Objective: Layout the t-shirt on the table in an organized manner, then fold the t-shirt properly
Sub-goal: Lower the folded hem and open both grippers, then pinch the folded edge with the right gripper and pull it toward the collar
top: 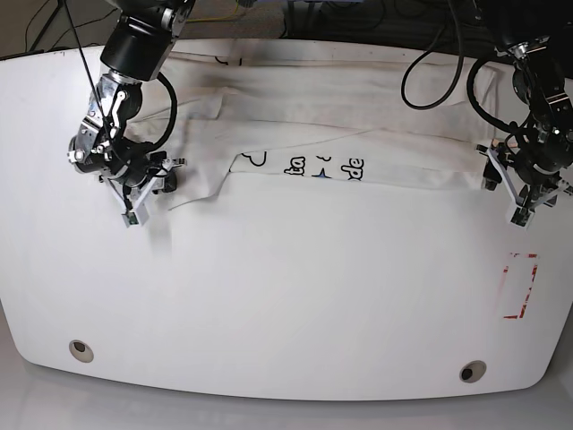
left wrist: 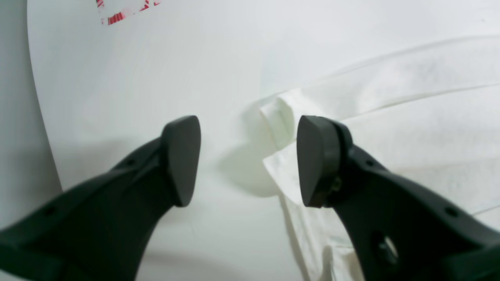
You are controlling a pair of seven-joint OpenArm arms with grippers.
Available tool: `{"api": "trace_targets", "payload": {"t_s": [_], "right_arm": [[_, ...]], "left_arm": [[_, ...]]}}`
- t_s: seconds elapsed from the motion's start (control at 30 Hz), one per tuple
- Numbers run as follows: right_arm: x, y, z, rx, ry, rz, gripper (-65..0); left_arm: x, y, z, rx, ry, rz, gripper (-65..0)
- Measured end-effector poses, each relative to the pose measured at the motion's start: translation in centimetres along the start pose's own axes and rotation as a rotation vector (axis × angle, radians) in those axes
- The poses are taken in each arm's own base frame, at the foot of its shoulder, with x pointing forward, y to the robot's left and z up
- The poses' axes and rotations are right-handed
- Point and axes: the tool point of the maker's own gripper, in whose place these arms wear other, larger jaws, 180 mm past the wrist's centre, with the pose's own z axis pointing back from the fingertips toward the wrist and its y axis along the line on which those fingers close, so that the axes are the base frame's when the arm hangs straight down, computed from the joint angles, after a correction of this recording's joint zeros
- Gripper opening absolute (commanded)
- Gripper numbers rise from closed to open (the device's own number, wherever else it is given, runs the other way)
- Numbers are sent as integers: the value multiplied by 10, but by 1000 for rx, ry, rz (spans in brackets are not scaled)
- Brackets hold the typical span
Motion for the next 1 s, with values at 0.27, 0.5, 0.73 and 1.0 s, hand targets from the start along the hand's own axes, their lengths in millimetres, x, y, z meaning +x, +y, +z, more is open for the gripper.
{"api": "trace_targets", "payload": {"t_s": [0.27, 0.5, 0.73, 1.0], "right_arm": [[1, 5, -1, 19, -7, -2, -650], [8, 15, 10, 62, -42, -6, -650], [18, 24, 37, 125, -93, 13, -650], [2, 50, 69, 281, -125, 25, -650]], "left_arm": [[0, 0, 0, 0, 0, 1, -283], [0, 0, 0, 1, 1, 0, -283], [-1, 0, -1, -1, 2, 2, -283], [-6, -3, -7, -20, 18, 16, -283]]}}
